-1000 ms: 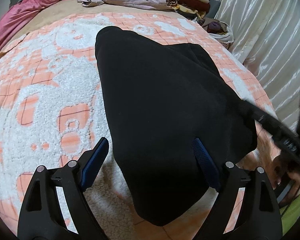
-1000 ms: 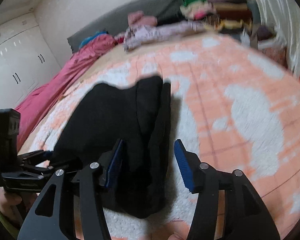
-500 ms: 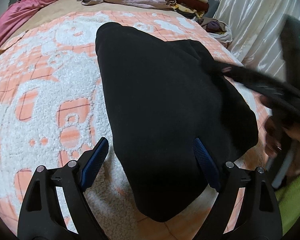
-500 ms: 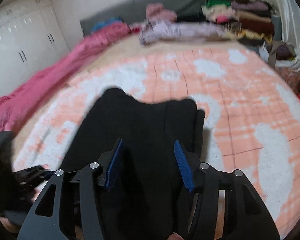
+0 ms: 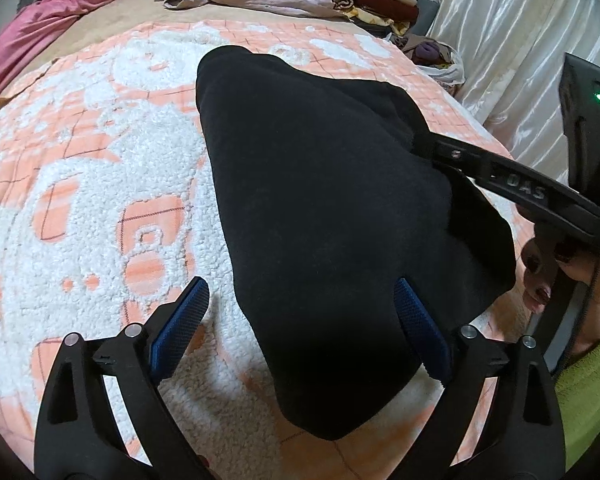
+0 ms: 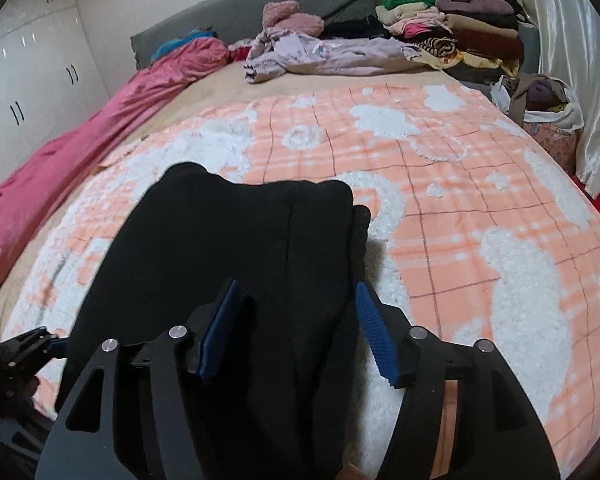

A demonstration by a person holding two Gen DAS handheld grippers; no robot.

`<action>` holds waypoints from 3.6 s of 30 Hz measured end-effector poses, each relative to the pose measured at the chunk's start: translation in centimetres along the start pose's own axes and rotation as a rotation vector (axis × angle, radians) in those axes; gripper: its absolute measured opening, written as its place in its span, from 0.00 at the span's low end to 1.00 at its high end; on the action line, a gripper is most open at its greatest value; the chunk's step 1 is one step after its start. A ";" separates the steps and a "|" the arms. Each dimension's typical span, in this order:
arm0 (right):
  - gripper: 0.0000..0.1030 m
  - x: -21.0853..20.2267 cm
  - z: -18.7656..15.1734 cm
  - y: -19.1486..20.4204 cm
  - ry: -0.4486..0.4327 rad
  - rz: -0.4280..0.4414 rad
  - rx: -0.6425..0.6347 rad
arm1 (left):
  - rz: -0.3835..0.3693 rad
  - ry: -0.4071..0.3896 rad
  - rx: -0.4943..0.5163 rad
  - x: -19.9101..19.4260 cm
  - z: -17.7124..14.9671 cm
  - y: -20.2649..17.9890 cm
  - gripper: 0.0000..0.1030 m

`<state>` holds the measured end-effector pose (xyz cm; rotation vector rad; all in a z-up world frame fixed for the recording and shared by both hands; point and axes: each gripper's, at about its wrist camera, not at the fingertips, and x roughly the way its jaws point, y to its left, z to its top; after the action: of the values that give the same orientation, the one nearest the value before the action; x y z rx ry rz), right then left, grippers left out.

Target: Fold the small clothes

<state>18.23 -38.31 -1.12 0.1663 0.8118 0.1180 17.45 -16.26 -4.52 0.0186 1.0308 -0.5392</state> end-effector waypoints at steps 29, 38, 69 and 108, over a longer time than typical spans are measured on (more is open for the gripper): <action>0.95 -11.6 -1.7 1.3 -0.243 -0.039 -0.017 | 0.074 -0.116 0.011 -5.9 1.4 -1.1 0.91; 0.96 -16.1 -4.7 2.3 -0.289 -0.037 -0.032 | 0.130 -0.200 0.037 -9.4 -1.4 -2.4 0.91; 0.96 -15.4 -14.6 6.2 -0.157 -0.061 0.007 | 0.193 -0.196 -0.025 -11.3 -9.3 1.0 0.91; 0.96 -15.3 -14.4 6.7 -0.147 -0.058 -0.012 | 0.258 -0.198 -0.039 -12.1 -9.2 0.9 0.91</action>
<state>-3.01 -32.81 1.28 0.1379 0.6688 0.0554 5.65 -8.01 0.34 0.0621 0.8297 -0.2794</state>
